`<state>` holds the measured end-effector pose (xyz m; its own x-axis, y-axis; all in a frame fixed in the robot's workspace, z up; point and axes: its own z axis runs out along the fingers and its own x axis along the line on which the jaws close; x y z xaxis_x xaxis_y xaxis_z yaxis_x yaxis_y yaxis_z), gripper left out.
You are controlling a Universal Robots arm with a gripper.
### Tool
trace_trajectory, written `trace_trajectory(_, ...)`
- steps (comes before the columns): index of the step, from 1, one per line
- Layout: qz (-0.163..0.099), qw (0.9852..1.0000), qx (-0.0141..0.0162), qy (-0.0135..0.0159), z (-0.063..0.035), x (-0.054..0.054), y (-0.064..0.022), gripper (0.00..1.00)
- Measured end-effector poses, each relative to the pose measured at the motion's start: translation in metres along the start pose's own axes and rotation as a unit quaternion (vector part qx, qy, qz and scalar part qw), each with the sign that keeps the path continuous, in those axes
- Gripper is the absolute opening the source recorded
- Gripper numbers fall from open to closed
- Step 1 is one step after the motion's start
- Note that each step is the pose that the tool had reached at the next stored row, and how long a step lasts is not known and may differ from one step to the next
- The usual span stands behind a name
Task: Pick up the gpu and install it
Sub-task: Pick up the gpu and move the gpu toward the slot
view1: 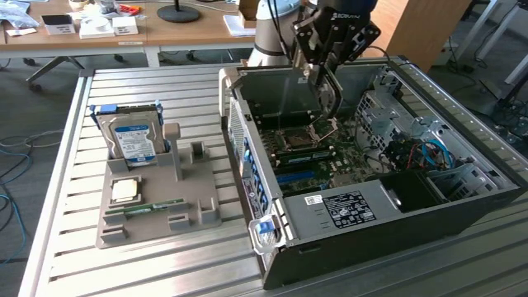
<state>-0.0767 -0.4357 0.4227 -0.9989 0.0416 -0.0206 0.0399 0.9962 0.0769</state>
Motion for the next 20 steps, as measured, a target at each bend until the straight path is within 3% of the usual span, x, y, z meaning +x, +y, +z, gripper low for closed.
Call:
trace_trajectory(10,0.0,1.0,-0.0008,0.0001,0.0007,-0.034,0.0014,0.27)
trace_trajectory(20,0.0,1.0,-0.0009,0.0,0.0009,-0.038,0.0015,0.27)
